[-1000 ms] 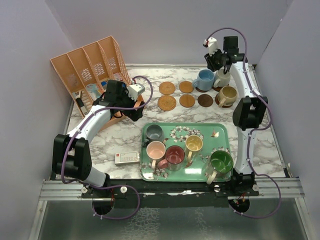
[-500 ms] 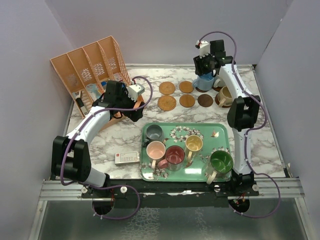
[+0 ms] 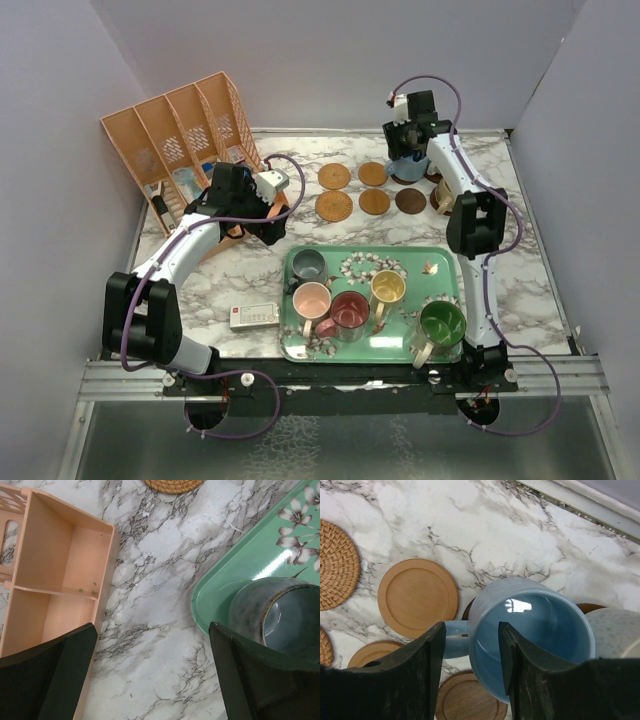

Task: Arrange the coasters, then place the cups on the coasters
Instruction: Adjust the cup on the coaster.

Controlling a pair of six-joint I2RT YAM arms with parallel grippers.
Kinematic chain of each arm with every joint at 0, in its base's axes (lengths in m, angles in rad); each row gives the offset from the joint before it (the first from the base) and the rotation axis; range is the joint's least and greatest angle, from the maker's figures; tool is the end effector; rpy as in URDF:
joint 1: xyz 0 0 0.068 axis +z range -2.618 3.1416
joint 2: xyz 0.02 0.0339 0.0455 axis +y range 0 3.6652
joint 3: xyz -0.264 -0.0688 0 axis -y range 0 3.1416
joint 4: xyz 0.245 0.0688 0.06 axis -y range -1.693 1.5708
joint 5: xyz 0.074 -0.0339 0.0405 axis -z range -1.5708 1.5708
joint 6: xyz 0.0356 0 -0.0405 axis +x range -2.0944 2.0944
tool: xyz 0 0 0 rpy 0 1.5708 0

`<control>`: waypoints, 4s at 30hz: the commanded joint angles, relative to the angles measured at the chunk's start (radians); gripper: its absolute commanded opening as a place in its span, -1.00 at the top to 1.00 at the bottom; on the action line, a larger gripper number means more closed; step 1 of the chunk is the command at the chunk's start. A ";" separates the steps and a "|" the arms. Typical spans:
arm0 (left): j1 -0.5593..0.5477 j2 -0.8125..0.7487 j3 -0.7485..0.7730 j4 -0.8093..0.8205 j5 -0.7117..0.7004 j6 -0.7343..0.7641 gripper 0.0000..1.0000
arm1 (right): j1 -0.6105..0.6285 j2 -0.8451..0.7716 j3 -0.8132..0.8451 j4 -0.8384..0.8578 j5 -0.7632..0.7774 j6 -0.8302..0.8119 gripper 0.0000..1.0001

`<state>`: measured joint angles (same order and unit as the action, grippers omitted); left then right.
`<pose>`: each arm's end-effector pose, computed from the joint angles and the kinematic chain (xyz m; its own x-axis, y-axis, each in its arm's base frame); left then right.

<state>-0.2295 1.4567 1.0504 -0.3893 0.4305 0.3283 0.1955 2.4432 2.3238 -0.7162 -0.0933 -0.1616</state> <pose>0.3016 -0.0857 0.2581 -0.5000 0.4177 -0.7586 0.6892 0.7224 -0.0565 0.5350 0.1093 0.2325 -0.6771 -0.2974 -0.6731 -0.3685 0.9288 -0.0397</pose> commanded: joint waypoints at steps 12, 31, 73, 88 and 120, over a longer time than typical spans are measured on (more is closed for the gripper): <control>-0.004 -0.024 -0.011 0.019 0.028 0.006 -0.98 | 0.009 0.064 0.075 0.019 0.048 0.014 0.38; -0.004 -0.031 -0.012 0.021 0.030 0.003 -0.98 | 0.025 0.039 0.059 0.015 0.050 0.011 0.68; -0.004 -0.052 -0.017 0.020 0.039 -0.002 -0.98 | 0.031 -0.139 -0.054 0.076 -0.024 -0.214 0.98; -0.004 -0.049 -0.019 0.021 0.037 0.000 -0.98 | 0.012 -0.138 -0.080 0.076 -0.058 -0.263 0.98; -0.004 -0.049 -0.020 0.020 0.042 0.001 -0.98 | -0.009 -0.180 -0.167 0.122 -0.113 -0.248 0.98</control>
<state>-0.2295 1.4395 1.0393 -0.3885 0.4381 0.3275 0.1940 2.3447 2.1468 -0.6979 -0.1757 -0.3981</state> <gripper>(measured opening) 0.990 0.099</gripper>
